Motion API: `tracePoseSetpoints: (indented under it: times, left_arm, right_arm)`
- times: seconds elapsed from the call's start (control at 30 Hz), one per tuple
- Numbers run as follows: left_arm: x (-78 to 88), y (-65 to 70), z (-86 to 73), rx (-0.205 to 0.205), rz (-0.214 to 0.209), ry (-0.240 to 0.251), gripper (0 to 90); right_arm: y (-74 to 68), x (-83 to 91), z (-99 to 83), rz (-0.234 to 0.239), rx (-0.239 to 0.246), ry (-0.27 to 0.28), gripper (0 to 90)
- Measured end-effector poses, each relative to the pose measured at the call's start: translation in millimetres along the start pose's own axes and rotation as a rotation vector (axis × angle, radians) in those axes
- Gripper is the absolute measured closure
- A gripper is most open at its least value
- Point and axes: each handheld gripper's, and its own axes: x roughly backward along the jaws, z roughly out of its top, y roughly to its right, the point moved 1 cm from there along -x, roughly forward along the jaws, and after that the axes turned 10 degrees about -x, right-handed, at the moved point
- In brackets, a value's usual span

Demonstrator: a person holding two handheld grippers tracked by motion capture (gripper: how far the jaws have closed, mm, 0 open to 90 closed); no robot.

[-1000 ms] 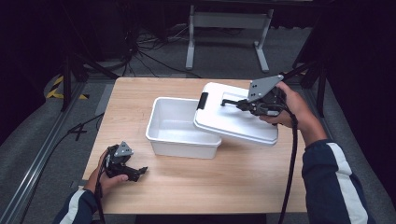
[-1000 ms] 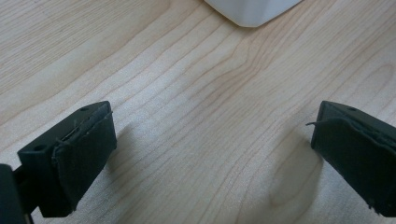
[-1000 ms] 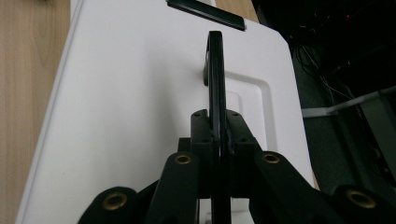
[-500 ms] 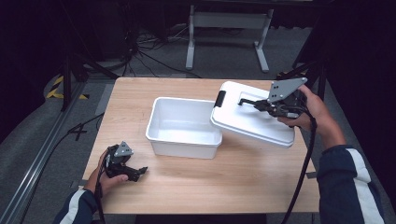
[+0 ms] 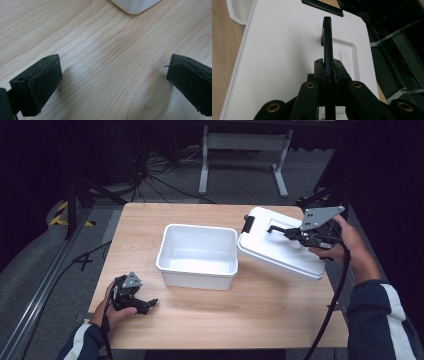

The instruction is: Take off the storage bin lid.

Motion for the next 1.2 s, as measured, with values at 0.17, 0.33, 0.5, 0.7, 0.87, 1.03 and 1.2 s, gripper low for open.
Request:
tracePoseSetpoints:
  times: [0.17,0.33,0.5,0.7,0.87,1.03,1.2]
  left_arm:
    - [-0.1,0.0,0.0,0.0,0.0,0.0,0.5]
    - [0.0,0.0,0.0,0.0,0.0,0.0,0.5]
    - [0.0,0.0,0.0,0.0,0.0,0.0,0.5]
    - [0.0,0.0,0.0,0.0,0.0,0.0,0.5]
    - [0.1,0.0,0.0,0.0,-0.001,-0.002,0.5]
    - [0.2,-0.1,0.1,0.0,-0.002,-0.002,0.5]
    - [0.1,-0.1,0.0,0.0,-0.001,-0.002,0.5]
  right_arm:
    - [4.7,1.6,-7.8,-0.009,-0.021,-0.002,84.5]
    - [8.6,0.0,-15.9,-0.014,-0.042,-0.01,84.4]
    - [13.1,-5.8,-25.1,-0.025,-0.066,-0.023,84.5]
    - [19.1,-21.7,-37.7,-0.043,-0.093,-0.067,84.5]
    - [18.9,-34.0,-45.8,-0.027,-0.11,-0.076,84.5]
    - [17.2,-46.0,-49.6,-0.018,-0.106,-0.087,84.5]
    - [13.8,-57.8,-52.0,0.008,-0.117,-0.081,84.5]
